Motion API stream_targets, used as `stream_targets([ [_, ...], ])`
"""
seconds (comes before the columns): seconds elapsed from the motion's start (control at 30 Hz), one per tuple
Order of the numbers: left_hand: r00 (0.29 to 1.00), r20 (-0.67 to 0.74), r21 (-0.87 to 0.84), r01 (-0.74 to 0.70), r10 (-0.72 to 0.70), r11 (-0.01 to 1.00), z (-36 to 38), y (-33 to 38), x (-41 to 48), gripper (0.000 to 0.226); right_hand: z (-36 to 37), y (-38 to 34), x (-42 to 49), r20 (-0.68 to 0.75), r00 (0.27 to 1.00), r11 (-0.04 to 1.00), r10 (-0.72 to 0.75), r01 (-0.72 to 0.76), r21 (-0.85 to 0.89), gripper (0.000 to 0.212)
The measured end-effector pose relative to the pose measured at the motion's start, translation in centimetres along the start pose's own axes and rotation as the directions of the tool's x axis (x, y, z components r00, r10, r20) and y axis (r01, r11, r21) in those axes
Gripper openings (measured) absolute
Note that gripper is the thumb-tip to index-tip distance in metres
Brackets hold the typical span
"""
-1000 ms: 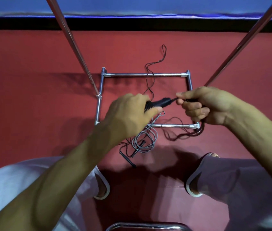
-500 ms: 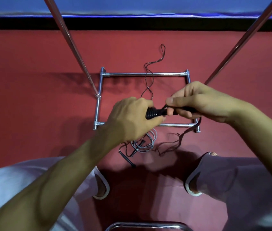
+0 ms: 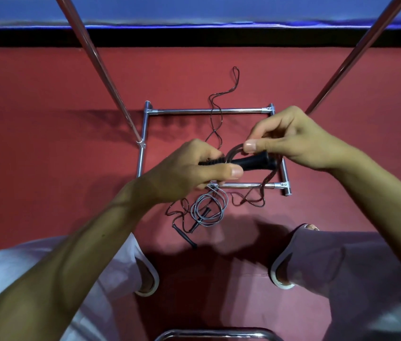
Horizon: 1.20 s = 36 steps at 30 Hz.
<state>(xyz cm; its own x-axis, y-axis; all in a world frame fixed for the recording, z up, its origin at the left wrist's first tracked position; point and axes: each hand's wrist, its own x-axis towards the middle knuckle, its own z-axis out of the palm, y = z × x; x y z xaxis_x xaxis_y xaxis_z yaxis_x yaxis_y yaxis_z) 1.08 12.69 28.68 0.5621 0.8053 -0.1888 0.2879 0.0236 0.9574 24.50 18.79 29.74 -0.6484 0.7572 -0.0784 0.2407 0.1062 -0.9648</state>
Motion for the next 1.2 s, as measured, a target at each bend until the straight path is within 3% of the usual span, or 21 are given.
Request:
stream_targets([
  [0.1, 0.997, -0.062, -0.122, -0.051, 0.043, 0.991, 0.1, 0.4, -0.2, 0.053, 1.7, 1.2, 0.5, 0.076, 0.994, 0.967, 0.082, -0.098, 0.235, 0.033],
  [0.17, 0.984, -0.166, -0.109, -0.086, 0.067, 0.990, -0.1, 0.7, -0.4, 0.034, 3.6, 1.7, 0.7, 0.149, 0.968, 0.825, 0.204, -0.252, 0.506, 0.034],
  [0.27, 0.909, -0.389, 0.131, -0.107, 0.151, 0.986, -0.2, 0.3, -0.5, 0.021, 6.4, 2.1, 1.0, 0.168, 0.924, 0.587, 0.342, -0.350, 0.730, 0.028],
  [0.37, 0.830, -0.505, 0.493, 0.052, 0.237, 0.869, 0.5, -0.6, -0.7, 0.053, 8.1, 2.6, 1.2, 0.120, 0.859, 0.599, 0.498, -0.441, 0.669, 0.035],
  [0.47, 0.847, -0.418, 0.685, 0.056, 0.328, 0.726, 1.1, -0.5, -1.0, 0.067, 8.5, 2.5, 0.5, 0.138, 0.814, 0.627, 0.564, -0.531, 0.569, 0.035],
  [0.6, 0.869, -0.314, 0.735, -0.033, 0.382, 0.678, 1.3, -1.0, -0.9, 0.039, 7.8, 2.0, 0.0, 0.177, 0.796, 0.651, 0.579, -0.582, 0.488, 0.035],
  [0.7, 0.847, -0.360, 0.727, -0.007, 0.390, 0.687, 1.5, -1.0, -0.4, 0.030, 7.1, 1.8, 0.5, 0.164, 0.786, 0.688, 0.596, -0.605, 0.401, 0.034],
  [0.83, 0.822, -0.460, 0.600, 0.009, 0.335, 0.800, 1.6, -0.5, 0.2, 0.032, 6.4, 1.5, 1.4, 0.016, 0.802, 0.782, 0.597, -0.586, 0.213, 0.042],
  [0.93, 0.808, -0.550, 0.379, 0.016, 0.211, 0.925, 0.8, -1.0, 0.8, 0.038, 5.7, 1.4, 1.6, -0.140, 0.829, 0.834, 0.542, -0.510, 0.208, 0.047],
  [1.07, 0.754, -0.655, -0.028, 0.039, -0.048, 0.999, -0.8, -0.6, 1.4, 0.048, 3.9, 1.3, 0.9, -0.278, 0.920, 0.961, 0.276, -0.268, 0.066, 0.017],
  [1.13, 0.736, -0.656, -0.192, 0.054, -0.169, 0.980, -1.4, 0.0, 1.2, 0.046, 3.0, 1.7, 0.5, -0.386, 0.920, 0.969, 0.073, -0.158, -0.191, 0.017],
  [1.2, 0.746, -0.608, -0.333, 0.069, -0.271, 0.940, -1.9, 0.0, 1.0, 0.045, 2.3, 1.8, 0.2, -0.430, 0.892, 0.873, -0.138, -0.096, -0.479, 0.014],
])
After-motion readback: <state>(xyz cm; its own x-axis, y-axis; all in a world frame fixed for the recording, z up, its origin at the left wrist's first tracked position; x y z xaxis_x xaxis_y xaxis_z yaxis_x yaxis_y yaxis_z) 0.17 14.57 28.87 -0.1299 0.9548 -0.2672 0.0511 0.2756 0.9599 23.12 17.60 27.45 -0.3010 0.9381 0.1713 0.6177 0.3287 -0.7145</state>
